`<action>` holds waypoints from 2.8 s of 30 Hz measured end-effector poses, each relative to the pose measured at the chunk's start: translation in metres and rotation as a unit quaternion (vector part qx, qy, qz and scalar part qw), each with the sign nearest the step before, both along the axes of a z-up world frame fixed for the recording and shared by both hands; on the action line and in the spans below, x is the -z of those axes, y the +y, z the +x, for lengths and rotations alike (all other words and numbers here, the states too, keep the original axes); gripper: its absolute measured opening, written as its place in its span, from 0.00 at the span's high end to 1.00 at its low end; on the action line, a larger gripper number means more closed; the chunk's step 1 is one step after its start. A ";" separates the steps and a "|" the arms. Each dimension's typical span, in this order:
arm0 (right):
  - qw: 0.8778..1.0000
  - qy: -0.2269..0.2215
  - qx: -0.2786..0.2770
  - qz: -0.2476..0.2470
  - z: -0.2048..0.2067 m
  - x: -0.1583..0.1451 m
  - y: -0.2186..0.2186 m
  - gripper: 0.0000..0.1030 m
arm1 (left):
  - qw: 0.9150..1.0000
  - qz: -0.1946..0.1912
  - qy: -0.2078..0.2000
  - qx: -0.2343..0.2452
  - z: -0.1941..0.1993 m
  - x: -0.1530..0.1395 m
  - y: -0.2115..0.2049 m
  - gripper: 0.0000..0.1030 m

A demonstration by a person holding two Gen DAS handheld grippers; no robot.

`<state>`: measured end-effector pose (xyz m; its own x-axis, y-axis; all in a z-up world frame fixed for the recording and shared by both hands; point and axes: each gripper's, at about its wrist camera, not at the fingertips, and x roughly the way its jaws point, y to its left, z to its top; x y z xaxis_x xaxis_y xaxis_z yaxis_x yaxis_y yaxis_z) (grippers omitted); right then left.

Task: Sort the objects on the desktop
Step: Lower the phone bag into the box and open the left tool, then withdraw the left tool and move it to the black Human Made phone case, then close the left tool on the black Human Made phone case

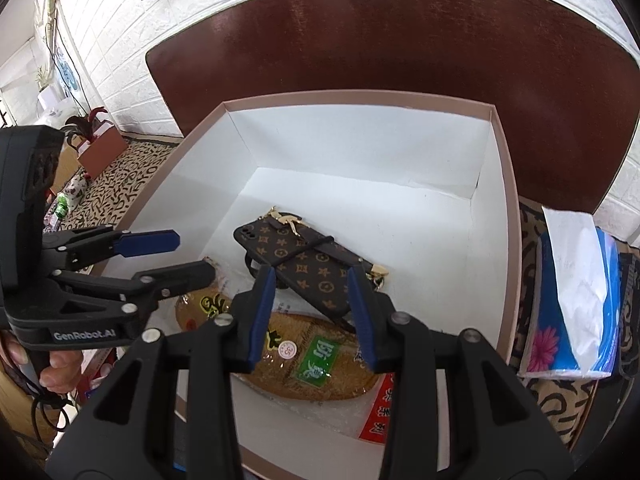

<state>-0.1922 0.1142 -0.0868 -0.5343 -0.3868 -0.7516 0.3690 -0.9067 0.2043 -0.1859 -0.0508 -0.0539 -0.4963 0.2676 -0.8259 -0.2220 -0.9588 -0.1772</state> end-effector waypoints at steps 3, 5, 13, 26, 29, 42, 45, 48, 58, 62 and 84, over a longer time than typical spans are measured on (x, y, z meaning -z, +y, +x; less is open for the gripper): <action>1.000 -0.011 -0.002 0.012 -0.001 0.004 -0.002 0.61 | 1.000 0.000 0.007 0.005 0.006 -0.002 0.000 0.40; 1.000 -0.018 -0.008 0.024 -0.003 0.004 -0.006 0.61 | 1.000 -0.005 0.011 0.005 0.009 -0.003 0.000 0.40; 0.995 -0.060 -0.025 0.072 -0.011 0.018 -0.014 0.61 | 1.000 0.009 0.013 0.007 0.018 -0.005 -0.004 0.40; 0.997 0.029 -0.036 -0.069 0.077 -0.026 0.031 0.60 | 0.992 0.033 0.068 0.105 0.101 -0.028 -0.002 0.38; 0.995 0.038 -0.045 -0.079 0.108 -0.031 0.040 0.59 | 0.990 0.016 0.069 0.125 0.118 -0.021 0.007 0.38; 0.988 -0.074 0.005 -0.132 0.163 0.049 0.054 0.45 | 0.993 0.015 -0.017 0.114 0.118 0.033 0.022 0.36; 0.986 -0.076 0.013 -0.146 0.159 0.054 0.054 0.45 | 0.992 0.023 -0.028 0.121 0.119 0.035 0.025 0.36; 0.984 -0.076 0.016 -0.158 0.155 0.055 0.053 0.45 | 0.992 0.027 -0.035 0.121 0.120 0.038 0.026 0.36; 0.986 -0.056 0.021 -0.156 0.161 0.050 0.056 0.49 | 0.990 0.040 -0.047 0.130 0.121 0.038 0.030 0.35; 0.989 -0.039 0.025 -0.140 0.163 0.046 0.058 0.51 | 0.989 0.046 -0.050 0.134 0.122 0.037 0.030 0.35; 0.992 -0.037 0.037 -0.111 0.153 0.059 0.056 0.63 | 0.991 0.017 -0.056 0.120 0.114 0.038 0.038 0.33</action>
<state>-0.0390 0.1701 -0.1453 -0.5145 -0.5097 -0.6895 0.2803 -0.8599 0.4266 -0.0715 -0.0125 -0.0920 -0.3201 0.3957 -0.8608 -0.4191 -0.8740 -0.2459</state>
